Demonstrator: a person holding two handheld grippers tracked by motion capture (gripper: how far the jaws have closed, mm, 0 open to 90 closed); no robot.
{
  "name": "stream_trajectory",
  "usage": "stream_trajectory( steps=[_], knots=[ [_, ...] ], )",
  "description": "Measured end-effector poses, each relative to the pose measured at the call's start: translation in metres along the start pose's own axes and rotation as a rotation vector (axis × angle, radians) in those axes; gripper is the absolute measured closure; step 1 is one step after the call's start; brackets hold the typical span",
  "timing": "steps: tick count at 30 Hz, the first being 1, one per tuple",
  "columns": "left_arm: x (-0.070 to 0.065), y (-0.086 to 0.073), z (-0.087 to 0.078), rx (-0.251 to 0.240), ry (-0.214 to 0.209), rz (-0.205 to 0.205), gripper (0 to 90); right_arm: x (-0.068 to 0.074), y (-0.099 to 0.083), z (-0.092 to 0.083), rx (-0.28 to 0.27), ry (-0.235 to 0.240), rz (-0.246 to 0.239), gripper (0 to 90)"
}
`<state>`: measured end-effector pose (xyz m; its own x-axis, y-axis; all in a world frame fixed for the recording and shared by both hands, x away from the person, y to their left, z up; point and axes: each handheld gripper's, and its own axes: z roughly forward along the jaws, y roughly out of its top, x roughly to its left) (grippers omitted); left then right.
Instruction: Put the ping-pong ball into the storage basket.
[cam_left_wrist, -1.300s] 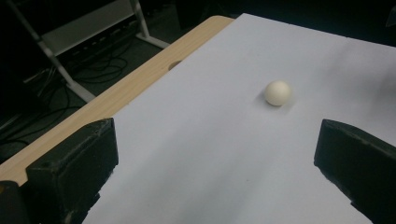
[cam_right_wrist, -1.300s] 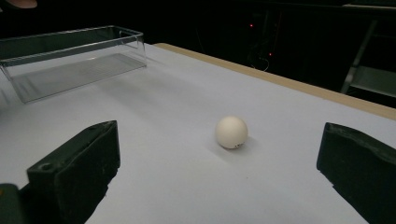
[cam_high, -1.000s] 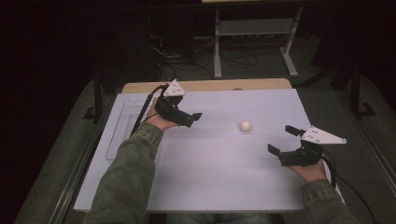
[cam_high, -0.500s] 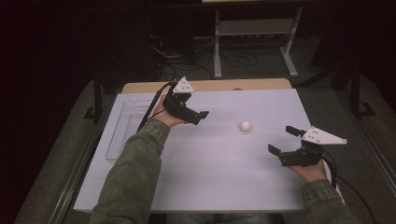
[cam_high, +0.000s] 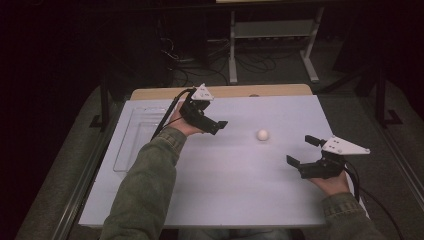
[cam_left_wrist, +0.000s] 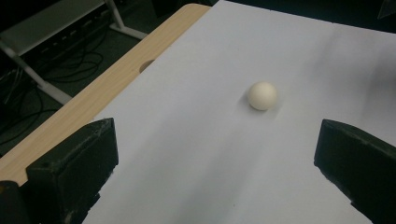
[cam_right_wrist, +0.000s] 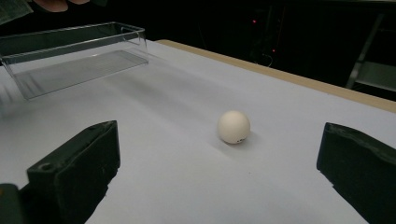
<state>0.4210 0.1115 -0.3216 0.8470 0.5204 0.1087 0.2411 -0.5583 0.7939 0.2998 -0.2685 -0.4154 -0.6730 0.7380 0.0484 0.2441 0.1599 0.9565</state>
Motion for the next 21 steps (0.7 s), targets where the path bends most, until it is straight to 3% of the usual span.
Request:
stream_trajectory(
  steps=[11, 21],
  knots=[
    [-0.003, 0.001, 0.011, 0.043, -0.013, 0.029, 0.0, 0.0, 0.0, 0.002, 0.0, 0.007, 0.0, 0.0],
    [-0.002, 0.007, 0.022, 0.053, -0.029, 0.039, 0.0, -0.001, 0.0, 0.003, 0.001, 0.01, 0.002, 0.0]
  ],
)
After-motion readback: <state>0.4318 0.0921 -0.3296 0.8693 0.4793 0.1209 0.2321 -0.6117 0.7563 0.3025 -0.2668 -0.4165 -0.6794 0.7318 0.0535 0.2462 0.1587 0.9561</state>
